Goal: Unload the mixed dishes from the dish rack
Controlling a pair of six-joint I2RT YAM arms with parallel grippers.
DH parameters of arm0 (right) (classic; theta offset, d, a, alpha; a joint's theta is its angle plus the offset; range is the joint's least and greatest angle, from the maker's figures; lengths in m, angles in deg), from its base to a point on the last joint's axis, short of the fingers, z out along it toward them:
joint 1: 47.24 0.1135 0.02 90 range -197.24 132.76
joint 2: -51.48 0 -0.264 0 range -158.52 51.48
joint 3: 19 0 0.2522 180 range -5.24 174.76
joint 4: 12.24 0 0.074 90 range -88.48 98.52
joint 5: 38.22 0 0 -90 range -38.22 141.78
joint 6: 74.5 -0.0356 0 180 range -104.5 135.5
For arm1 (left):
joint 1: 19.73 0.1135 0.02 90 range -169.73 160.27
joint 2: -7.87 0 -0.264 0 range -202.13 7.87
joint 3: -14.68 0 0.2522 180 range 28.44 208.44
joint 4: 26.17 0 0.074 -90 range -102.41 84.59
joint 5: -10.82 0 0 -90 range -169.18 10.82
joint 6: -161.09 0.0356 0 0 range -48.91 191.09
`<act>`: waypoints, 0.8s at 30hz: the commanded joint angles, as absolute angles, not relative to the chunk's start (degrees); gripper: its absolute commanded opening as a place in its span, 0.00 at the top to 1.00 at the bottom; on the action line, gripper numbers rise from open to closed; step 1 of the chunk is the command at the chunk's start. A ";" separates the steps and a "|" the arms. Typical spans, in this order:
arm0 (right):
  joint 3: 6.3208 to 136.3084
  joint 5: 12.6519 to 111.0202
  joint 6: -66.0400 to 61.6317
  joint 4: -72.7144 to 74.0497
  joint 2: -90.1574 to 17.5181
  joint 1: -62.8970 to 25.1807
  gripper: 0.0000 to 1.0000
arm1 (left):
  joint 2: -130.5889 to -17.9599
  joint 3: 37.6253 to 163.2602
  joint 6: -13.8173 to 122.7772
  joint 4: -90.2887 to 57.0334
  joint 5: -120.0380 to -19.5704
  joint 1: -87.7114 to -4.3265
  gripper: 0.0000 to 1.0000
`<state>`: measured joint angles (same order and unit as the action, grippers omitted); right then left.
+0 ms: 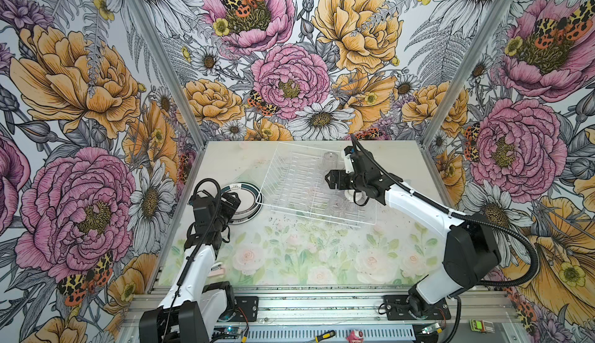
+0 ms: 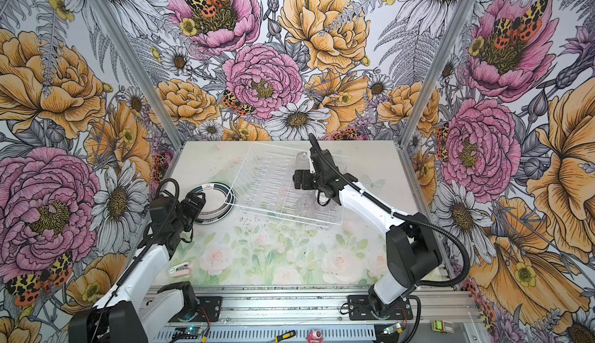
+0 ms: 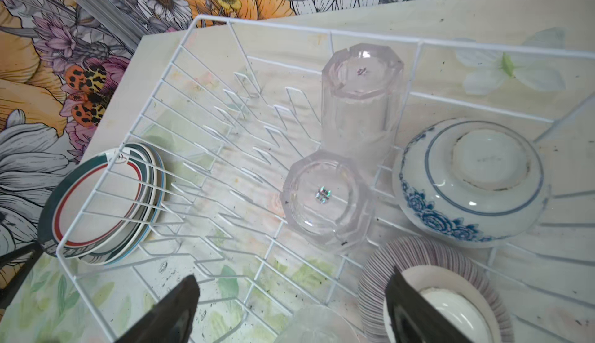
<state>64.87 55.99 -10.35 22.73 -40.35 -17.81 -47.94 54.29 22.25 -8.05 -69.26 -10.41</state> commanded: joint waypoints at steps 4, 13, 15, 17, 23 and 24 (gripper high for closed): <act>66.96 50.51 -7.74 26.92 -41.36 -17.23 0.10 | -48.26 55.18 23.80 -9.86 -66.65 -11.90 0.01; 67.83 50.66 -7.38 26.92 -42.23 -17.31 0.10 | -46.93 53.93 24.67 -7.72 -67.91 -12.16 0.01; 68.03 50.63 -7.22 26.92 -42.46 -17.36 0.10 | -46.39 53.93 24.86 -6.99 -68.15 -12.17 0.01; 68.43 50.36 -6.87 27.00 -42.89 -17.41 0.10 | -45.80 54.02 24.95 -6.61 -68.18 -12.14 0.01; 71.85 50.66 -5.53 29.17 -46.47 -17.44 0.10 | -45.19 57.12 23.36 -6.37 -63.93 -12.65 0.01; 72.37 50.73 -5.36 29.37 -47.14 -17.36 0.10 | -45.05 57.97 23.36 -6.26 -63.88 -13.16 0.01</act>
<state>69.89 51.36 -6.74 28.11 -45.71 -17.20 -46.11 54.99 23.45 -6.52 -66.62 -12.09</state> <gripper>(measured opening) 0.902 0.986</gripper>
